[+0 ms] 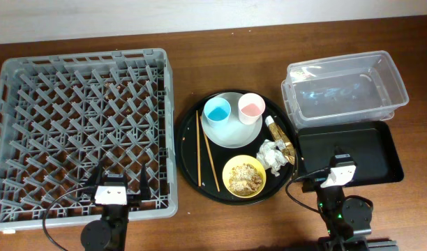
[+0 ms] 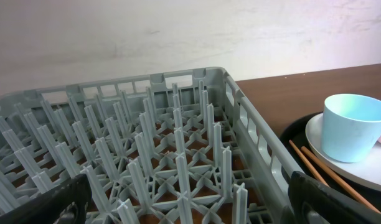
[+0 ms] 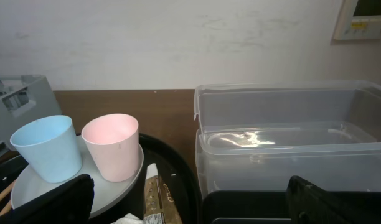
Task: Sort waste into correct bins and load items into the dishwasher rack
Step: 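Move the right gripper toward the yellow bowl on the tray, then grasp the yellow bowl with the right gripper and lift it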
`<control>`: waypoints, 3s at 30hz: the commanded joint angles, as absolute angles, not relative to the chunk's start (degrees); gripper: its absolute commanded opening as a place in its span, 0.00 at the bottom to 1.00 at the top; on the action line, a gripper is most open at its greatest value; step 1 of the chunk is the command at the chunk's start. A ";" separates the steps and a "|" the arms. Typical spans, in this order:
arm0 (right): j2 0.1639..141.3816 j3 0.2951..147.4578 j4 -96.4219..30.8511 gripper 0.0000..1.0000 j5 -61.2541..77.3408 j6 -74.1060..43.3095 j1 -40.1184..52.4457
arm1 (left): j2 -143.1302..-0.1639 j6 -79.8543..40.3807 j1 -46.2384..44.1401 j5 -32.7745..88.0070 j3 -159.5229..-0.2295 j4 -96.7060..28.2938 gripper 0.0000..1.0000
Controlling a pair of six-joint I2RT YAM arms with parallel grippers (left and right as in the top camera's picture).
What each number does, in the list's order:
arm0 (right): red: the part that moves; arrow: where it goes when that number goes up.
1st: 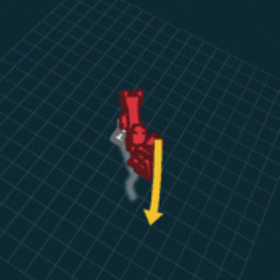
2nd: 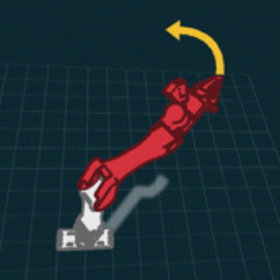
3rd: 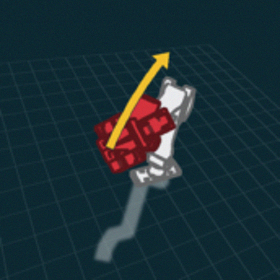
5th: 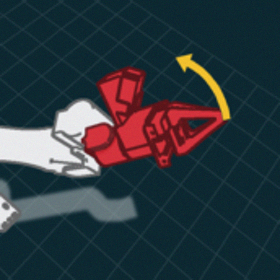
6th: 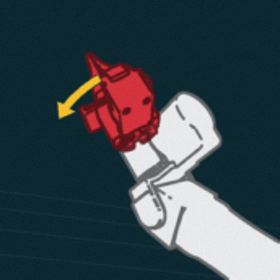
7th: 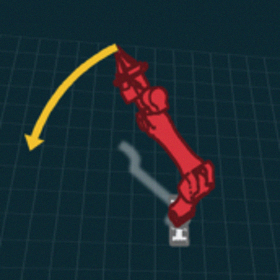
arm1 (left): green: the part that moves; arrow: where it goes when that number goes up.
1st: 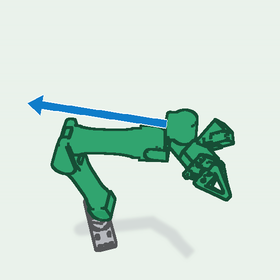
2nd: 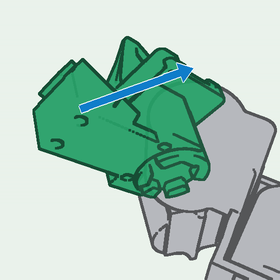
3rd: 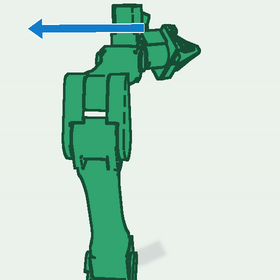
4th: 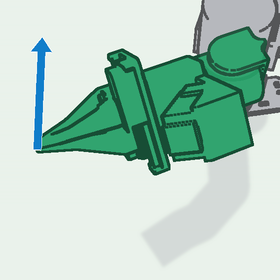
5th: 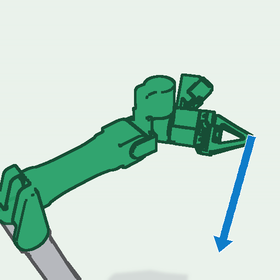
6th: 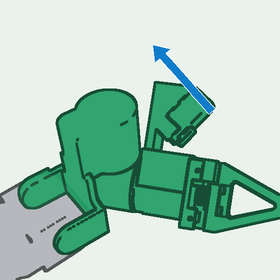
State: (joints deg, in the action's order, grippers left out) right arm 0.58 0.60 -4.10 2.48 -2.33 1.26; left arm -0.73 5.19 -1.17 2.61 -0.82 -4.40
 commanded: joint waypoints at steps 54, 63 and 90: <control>68.73 71.53 -67.09 0.45 9.47 -18.83 32.67 | -0.30 6.11 -1.34 3.44 -0.51 -4.40 0.99; 103.13 71.53 -55.16 0.45 -5.48 -32.27 50.57 | -0.30 6.11 -1.34 3.44 -0.51 -4.40 0.99; 93.86 88.25 -79.59 0.04 21.71 -0.56 1.19 | -0.30 6.11 -1.34 3.44 -0.51 -4.43 0.99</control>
State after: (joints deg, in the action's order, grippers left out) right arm 95.48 87.92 -79.29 9.74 -9.28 9.10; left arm -0.62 5.19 -1.17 2.81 -0.80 -4.34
